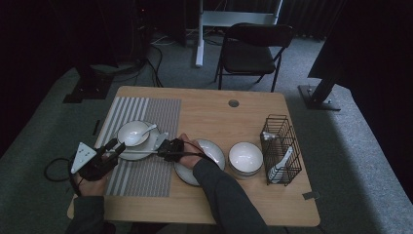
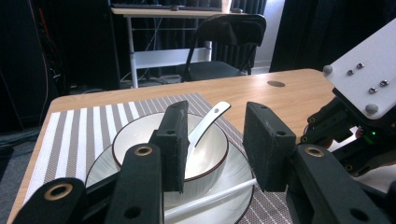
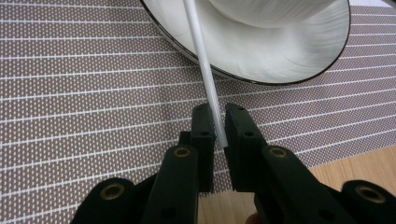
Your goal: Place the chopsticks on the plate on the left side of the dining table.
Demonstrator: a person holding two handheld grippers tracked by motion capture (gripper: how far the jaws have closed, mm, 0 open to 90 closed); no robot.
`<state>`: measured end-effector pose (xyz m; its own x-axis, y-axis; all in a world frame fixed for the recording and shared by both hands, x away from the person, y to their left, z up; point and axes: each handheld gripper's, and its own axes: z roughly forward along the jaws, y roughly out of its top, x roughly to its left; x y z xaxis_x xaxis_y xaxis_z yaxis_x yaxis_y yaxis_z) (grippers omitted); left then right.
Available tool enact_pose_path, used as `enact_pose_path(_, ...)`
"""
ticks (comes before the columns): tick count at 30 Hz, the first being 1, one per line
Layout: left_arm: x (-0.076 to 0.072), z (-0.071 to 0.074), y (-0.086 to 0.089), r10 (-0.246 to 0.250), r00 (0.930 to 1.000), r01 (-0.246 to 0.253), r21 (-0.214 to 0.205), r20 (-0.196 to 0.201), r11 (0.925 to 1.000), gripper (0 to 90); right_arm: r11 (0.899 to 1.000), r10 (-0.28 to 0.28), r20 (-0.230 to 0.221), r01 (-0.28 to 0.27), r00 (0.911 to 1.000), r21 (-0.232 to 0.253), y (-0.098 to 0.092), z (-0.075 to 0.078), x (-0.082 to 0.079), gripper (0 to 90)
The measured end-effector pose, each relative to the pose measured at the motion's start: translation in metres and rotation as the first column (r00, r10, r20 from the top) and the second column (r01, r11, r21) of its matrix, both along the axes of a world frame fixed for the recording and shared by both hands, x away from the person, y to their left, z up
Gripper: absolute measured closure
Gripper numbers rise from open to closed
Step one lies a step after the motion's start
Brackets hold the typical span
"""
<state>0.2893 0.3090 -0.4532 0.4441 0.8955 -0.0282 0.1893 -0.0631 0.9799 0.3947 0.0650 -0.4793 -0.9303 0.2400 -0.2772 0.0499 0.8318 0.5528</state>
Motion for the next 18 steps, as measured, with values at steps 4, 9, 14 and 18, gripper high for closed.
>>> enact_pose_path(4,-0.0002,0.0002,0.0002,0.000,1.0000,0.000,0.001,0.000,1.0000,61.3,1.000,-0.009,-0.005,0.009,0.9999,-0.004,-0.0006,-0.0009,0.0017,81.1)
enact_pose_path(9,-0.0001,0.0001,0.0007,0.001,1.0000,-0.001,0.001,0.000,1.0000,61.3,1.000,-0.016,-0.007,0.016,0.9999,-0.004,-0.0012,-0.0009,0.0023,80.0)
enact_pose_path(14,0.0000,-0.0002,0.0007,0.001,1.0000,-0.001,0.000,-0.001,1.0000,61.2,1.000,-0.020,-0.006,0.020,0.9998,-0.010,-0.0019,-0.0018,0.0024,75.3)
enact_pose_path(18,-0.0002,-0.0004,0.0012,0.003,1.0000,-0.003,0.001,-0.001,1.0000,61.2,1.000,-0.024,-0.002,0.024,0.9997,-0.008,-0.0035,-0.0017,0.0021,72.7)
